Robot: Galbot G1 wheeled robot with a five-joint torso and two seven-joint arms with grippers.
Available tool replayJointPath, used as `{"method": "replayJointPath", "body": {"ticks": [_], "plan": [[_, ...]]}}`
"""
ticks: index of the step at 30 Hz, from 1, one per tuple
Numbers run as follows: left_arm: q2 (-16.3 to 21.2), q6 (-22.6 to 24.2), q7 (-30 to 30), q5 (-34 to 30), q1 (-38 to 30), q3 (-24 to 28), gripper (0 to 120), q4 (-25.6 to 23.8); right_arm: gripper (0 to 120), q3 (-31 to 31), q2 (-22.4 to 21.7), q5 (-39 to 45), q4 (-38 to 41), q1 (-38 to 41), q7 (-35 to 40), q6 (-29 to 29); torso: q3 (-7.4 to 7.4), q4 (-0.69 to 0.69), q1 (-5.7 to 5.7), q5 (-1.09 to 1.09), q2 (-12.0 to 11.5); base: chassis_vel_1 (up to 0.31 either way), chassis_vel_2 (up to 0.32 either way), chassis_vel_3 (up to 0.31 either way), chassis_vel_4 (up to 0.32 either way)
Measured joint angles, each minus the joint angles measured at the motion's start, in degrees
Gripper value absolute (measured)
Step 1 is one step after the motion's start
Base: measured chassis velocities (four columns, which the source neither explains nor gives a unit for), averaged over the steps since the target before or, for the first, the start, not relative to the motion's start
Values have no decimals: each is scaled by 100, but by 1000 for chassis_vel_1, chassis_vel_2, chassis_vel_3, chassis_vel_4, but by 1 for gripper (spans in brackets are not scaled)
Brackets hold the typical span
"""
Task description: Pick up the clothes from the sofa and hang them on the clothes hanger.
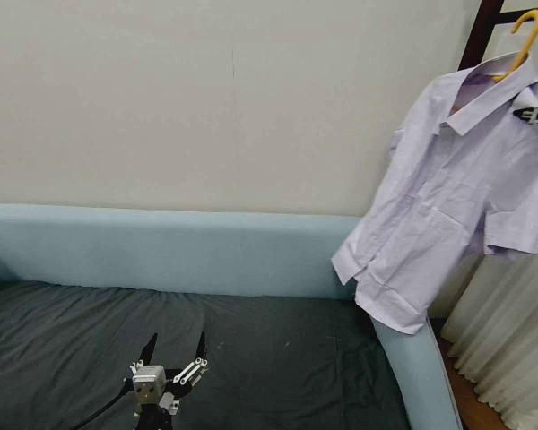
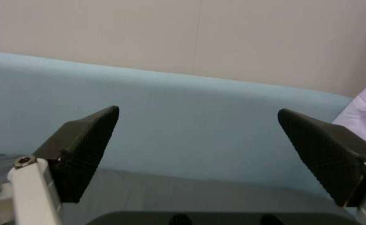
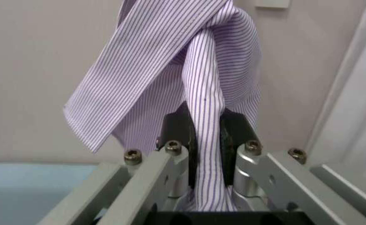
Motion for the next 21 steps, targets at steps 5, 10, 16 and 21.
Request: {"method": "replayJointPath", "body": {"ticks": [5,10,16,21], "plan": [[55,-6,-5,5,-6,78,100,-27,7,22,-294,-550,12,-183,-84,0,1,2,0,1,0,0,0,0,0],[112,-73,47,-84,4,71,100,-37,7,33,-515,-818,-73,-353,-153,0,0,2,0,0,0,0,0,0,0],[118,-82,62,-102,5,66,100,-41,7,3,-573,-840,-323,-417,-221,13,0,-1,0,-1,0,0,0,0,0],[119,-82,65,-105,6,65,100,-42,7,-190,-246,-1351,-557,-306,-705,21,1,2,0,0,0,0,0,0,0]]}}
